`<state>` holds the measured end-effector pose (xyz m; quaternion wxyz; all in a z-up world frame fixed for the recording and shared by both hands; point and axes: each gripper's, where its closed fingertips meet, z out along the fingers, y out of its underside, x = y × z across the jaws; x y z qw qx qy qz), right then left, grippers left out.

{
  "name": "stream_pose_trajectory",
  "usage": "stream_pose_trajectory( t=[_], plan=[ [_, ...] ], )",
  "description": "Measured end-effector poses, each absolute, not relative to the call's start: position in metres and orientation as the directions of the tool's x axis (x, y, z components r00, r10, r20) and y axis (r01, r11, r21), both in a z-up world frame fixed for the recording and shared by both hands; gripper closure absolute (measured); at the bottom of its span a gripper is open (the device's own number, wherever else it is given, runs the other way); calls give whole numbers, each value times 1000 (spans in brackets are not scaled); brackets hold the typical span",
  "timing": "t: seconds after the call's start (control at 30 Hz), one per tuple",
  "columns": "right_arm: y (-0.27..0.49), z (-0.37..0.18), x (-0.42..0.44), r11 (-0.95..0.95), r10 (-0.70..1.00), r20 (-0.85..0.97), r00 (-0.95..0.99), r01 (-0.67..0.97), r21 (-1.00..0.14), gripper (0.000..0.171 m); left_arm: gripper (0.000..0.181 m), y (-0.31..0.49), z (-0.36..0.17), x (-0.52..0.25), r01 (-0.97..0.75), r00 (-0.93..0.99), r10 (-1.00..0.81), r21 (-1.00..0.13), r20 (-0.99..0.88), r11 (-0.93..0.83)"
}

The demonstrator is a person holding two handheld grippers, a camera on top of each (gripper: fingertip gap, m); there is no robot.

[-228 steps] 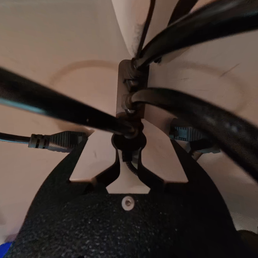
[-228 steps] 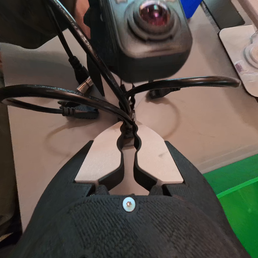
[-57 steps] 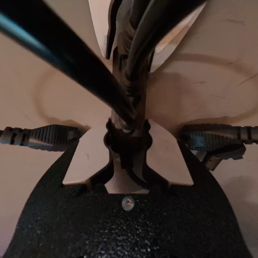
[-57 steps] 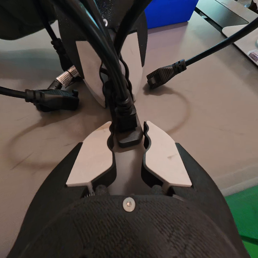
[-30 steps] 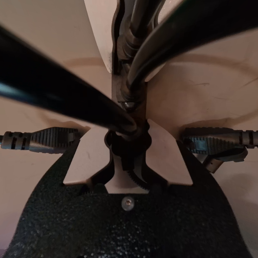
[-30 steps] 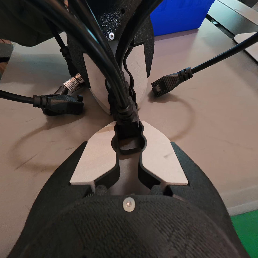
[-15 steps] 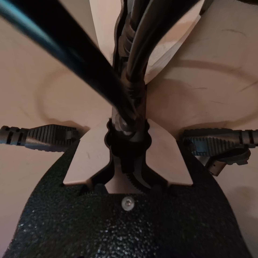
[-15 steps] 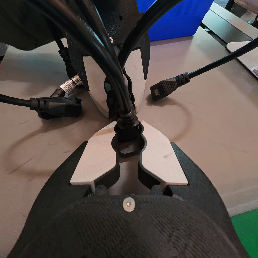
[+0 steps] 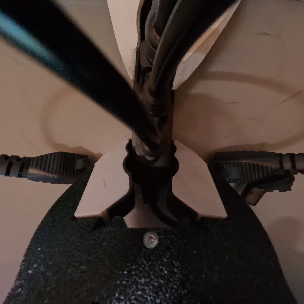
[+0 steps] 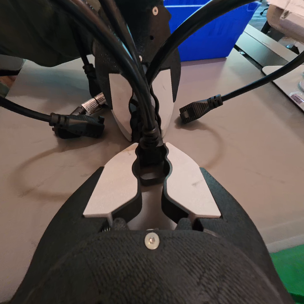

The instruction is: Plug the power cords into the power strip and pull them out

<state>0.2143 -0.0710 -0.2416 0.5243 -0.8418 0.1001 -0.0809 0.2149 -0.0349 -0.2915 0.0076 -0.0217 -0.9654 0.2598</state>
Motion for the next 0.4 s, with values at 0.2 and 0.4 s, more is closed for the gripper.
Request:
stream_pose_trajectory(
  t=[0.2,0.4],
  plan=[
    [-63,-226,216,-312,-288,-43,957,-136,-940,148,138,-32,-289,215,40,-998,53,-444,17,895],
    [-58,-218,218,-286,-291,-41,956,-128,-949,148,137,-32,-289,215,0,-999,13,-422,29,907]
  ],
)
